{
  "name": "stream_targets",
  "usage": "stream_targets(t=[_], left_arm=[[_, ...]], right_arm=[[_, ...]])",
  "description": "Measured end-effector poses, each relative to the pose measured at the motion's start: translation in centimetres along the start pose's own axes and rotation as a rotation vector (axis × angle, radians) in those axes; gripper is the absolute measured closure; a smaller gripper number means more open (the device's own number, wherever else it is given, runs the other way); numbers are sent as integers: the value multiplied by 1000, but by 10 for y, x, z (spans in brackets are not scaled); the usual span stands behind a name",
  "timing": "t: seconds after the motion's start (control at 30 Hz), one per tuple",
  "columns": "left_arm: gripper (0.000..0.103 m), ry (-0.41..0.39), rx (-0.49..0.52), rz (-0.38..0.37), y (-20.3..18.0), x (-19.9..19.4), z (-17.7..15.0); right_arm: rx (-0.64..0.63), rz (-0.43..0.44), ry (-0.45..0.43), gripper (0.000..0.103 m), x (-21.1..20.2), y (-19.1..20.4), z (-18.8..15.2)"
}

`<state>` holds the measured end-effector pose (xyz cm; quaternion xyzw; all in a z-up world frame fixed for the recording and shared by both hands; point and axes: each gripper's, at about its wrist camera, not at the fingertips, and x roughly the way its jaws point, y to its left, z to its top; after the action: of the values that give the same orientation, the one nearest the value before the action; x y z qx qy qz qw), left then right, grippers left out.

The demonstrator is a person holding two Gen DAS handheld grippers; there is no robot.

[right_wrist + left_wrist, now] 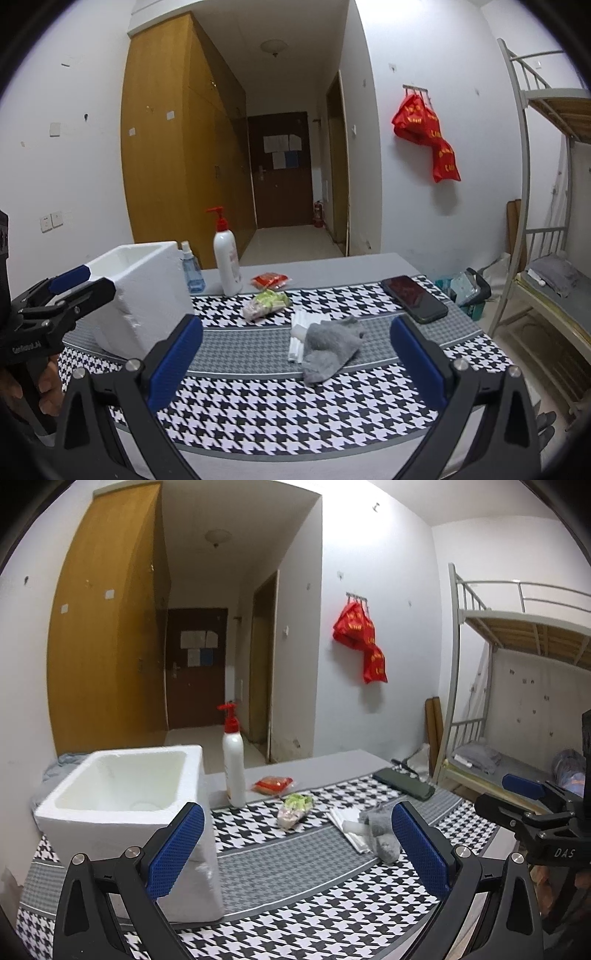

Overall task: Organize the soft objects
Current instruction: 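Move both grippers back toward the grey sock and white cloth, then grasp the green plastic snack package with the left gripper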

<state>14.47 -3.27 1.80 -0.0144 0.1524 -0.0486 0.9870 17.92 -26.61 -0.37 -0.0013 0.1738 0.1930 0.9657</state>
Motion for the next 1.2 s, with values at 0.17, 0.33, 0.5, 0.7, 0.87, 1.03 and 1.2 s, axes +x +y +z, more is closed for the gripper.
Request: stream_targets(t=[0.17,0.33,0.5,0.7,0.87,1.03,1.2], left_arm=[[1,16,2,-11,-5,16,-1],[1,35,13,-12,-9,33,-1],[1,72,20,-13,-15,51,-2],[1,105,36,-9,-20,70,1],[1,152,52,3,-23,94,0],[1,184,42,3,-21,114,-2],[1,253,52,-5,-20,141,-3]], right_arm=[[17,-3,38,0,17,-12,-4],[29,-10,76,0,31,-23,-10],[48,-11,101,0,41,-35,-14],[61,22,120,0,54,-43,-14],[58,33,154,1,69,-46,-16],[62,35,186,1,82,-54,-20],[63,55,211,1,95,-58,-21]])
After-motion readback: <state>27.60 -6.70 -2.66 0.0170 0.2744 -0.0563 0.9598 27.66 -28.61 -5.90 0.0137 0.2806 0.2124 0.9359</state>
